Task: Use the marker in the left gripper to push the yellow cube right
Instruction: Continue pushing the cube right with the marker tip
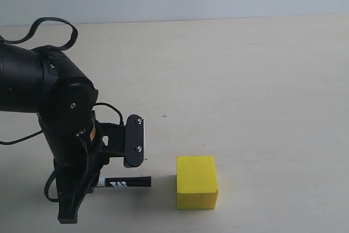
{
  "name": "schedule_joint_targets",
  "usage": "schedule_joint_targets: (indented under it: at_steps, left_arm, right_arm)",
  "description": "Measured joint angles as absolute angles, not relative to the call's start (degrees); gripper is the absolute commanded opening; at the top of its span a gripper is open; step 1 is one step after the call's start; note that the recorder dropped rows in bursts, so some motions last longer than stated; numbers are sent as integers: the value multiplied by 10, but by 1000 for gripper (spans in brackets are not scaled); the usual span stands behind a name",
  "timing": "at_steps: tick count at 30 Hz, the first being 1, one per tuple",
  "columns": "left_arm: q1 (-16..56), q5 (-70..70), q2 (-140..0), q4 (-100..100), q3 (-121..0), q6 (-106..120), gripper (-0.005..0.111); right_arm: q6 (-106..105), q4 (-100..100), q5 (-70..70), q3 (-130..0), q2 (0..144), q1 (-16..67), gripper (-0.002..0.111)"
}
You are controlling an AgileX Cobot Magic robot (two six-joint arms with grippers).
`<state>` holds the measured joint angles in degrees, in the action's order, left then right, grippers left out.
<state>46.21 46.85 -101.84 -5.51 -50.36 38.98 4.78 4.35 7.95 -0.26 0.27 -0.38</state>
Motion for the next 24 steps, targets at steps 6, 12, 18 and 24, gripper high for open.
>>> schedule_joint_targets:
  at_steps: [6, 12, 18, 24]
  left_arm:
    - [457, 460, -1018, -50, -504, 424, 0]
    - [460, 446, -1035, -35, -516, 431, 0]
    - [542, 442, -1049, -12, -590, 443, 0]
    - [496, 487, -1066, -11, -594, 444, 0]
  right_arm:
    - [48, 43, 79, -3, 3, -4, 0]
    - [48, 43, 79, -3, 3, -4, 0]
    - [48, 43, 79, -3, 3, -4, 0]
    - [48, 43, 79, -3, 3, -4, 0]
